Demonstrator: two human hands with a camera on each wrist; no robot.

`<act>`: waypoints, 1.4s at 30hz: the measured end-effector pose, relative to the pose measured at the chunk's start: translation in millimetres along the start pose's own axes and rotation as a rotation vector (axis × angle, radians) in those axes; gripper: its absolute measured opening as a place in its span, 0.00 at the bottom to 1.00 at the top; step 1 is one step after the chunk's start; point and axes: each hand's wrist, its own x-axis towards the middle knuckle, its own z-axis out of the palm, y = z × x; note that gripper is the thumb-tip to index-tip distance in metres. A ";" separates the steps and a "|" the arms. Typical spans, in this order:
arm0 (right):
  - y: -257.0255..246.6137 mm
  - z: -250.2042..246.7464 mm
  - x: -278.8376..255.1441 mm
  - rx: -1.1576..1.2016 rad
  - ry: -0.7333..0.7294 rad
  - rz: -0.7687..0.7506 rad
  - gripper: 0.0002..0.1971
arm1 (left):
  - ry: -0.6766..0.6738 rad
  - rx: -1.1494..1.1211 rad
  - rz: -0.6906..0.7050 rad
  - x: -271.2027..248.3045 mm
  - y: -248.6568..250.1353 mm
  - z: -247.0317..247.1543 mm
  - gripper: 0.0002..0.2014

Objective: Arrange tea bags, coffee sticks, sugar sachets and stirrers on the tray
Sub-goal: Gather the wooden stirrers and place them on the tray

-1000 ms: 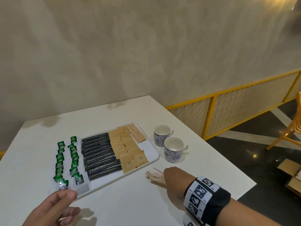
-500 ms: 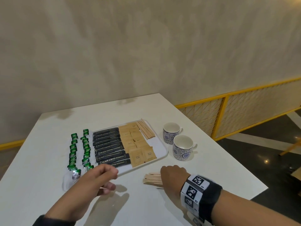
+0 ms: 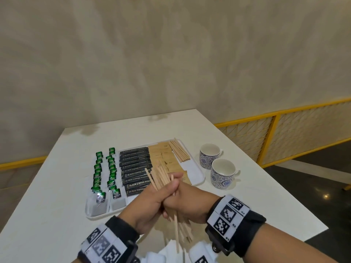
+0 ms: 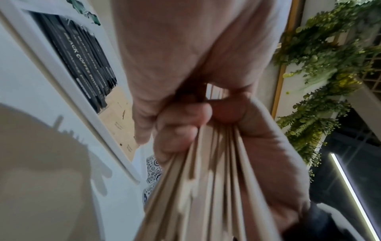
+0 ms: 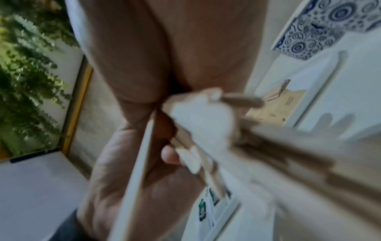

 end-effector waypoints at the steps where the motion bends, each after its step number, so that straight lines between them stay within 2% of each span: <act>1: 1.0 2.1 2.7 0.044 0.000 0.017 0.15 | 0.021 0.012 0.003 1.1 -0.1 -1.2 0.21; 5: 4.7 4.1 10.8 0.234 -0.074 0.053 0.09 | 0.102 -0.020 -0.004 1.0 3.5 -4.3 0.21; 8: 4.5 3.3 13.4 0.332 -0.127 0.051 0.09 | 0.173 -0.078 -0.046 6.1 1.8 -7.3 0.23; 11: 4.5 -0.8 15.3 0.383 -0.215 0.140 0.03 | 0.253 -0.266 -0.085 9.1 6.3 -10.5 0.25; 13: 8.0 -6.7 13.5 0.391 -0.275 0.236 0.11 | 0.367 -0.357 -0.002 11.3 9.7 -17.4 0.25; 15: 16.2 -13.1 12.8 0.431 -0.307 0.340 0.24 | 0.436 -0.313 0.142 10.1 13.7 -21.8 0.24; 17: 24.8 -15.9 14.0 0.579 -0.276 0.440 0.36 | 0.454 -0.243 0.282 6.4 16.9 -20.8 0.22; 20: 29.1 -13.4 21.0 0.801 -0.172 0.515 0.40 | 0.407 -0.177 0.433 2.7 17.7 -13.6 0.16; 23: 19.7 -7.2 25.2 0.968 -0.120 0.439 0.34 | 0.366 -0.123 0.494 3.6 13.1 -7.7 0.03; 25: 13.6 -4.5 26.6 0.989 -0.071 0.375 0.28 | 0.369 -0.133 0.487 5.2 7.2 -7.9 0.05; 28: 12.6 -2.1 25.3 0.984 -0.062 0.335 0.25 | 0.356 -0.118 0.423 8.2 0.7 -12.9 0.11; 30: 10.0 -1.3 21.0 0.855 -0.081 0.362 0.25 | 0.319 -0.085 0.384 9.2 -2.2 -19.0 0.15; 32: 5.3 -3.9 14.6 0.421 0.012 0.351 0.26 | 0.250 0.003 0.348 7.9 -4.3 -25.6 0.16; 33: 3.7 -7.2 10.4 0.119 0.078 0.280 0.25 | 0.203 0.073 0.323 6.7 -6.1 -29.1 0.17; 35: 3.6 -17.6 3.1 -0.377 0.199 -0.012 0.22 | 0.134 0.201 0.280 3.2 -9.9 -34.8 0.17; 36: 1.3 -22.3 -2.1 -0.501 0.236 -0.160 0.22 | 0.120 0.249 0.255 1.8 -11.9 -36.7 0.17; 38: -1.9 -27.0 -12.0 -0.640 0.219 -0.371 0.26 | 0.098 0.289 0.203 0.8 -17.3 -38.8 0.15; 42: 0.4 -24.1 -19.1 -0.830 0.177 -0.615 0.31 | 0.028 0.257 0.131 0.0 -24.1 -33.1 0.16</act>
